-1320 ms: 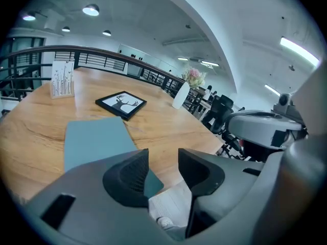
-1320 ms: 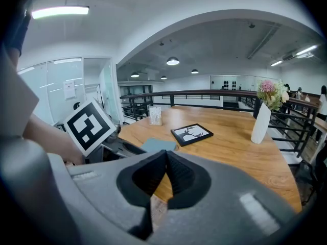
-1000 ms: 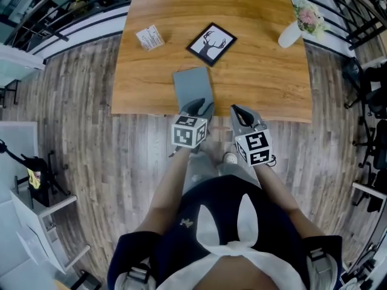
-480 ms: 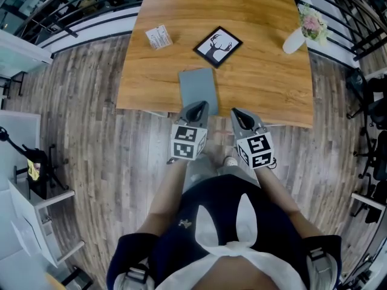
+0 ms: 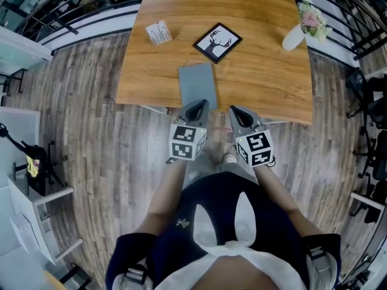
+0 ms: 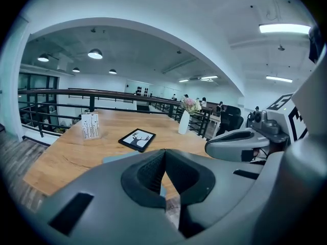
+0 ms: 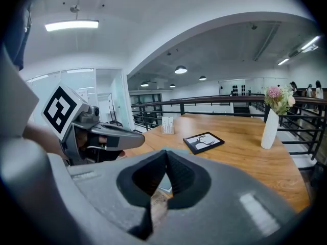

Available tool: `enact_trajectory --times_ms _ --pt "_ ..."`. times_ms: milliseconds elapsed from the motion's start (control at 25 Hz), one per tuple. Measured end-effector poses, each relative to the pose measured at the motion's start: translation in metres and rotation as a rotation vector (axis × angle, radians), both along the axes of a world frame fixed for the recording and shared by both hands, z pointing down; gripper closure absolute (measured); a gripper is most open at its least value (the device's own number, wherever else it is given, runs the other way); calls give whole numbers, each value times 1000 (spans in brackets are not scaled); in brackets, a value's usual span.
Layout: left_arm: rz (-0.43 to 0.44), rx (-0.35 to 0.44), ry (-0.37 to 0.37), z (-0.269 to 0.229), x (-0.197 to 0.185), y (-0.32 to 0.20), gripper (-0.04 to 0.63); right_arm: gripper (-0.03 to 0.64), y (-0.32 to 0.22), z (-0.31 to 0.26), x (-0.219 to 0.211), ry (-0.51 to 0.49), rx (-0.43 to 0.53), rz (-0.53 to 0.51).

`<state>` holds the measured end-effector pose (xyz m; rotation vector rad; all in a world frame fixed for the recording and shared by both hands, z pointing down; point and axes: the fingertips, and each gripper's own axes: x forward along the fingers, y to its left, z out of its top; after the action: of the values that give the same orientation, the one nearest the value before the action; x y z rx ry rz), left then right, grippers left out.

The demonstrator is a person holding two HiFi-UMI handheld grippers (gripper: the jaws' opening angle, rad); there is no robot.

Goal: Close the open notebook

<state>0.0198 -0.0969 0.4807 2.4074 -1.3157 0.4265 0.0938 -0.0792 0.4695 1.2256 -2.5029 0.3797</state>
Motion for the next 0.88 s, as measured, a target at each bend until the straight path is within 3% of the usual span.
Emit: enact_trajectory --times_ms 880 --pt "-20 8 22 -7 -2 26 578 620 25 -1 -3 24 4 -21"
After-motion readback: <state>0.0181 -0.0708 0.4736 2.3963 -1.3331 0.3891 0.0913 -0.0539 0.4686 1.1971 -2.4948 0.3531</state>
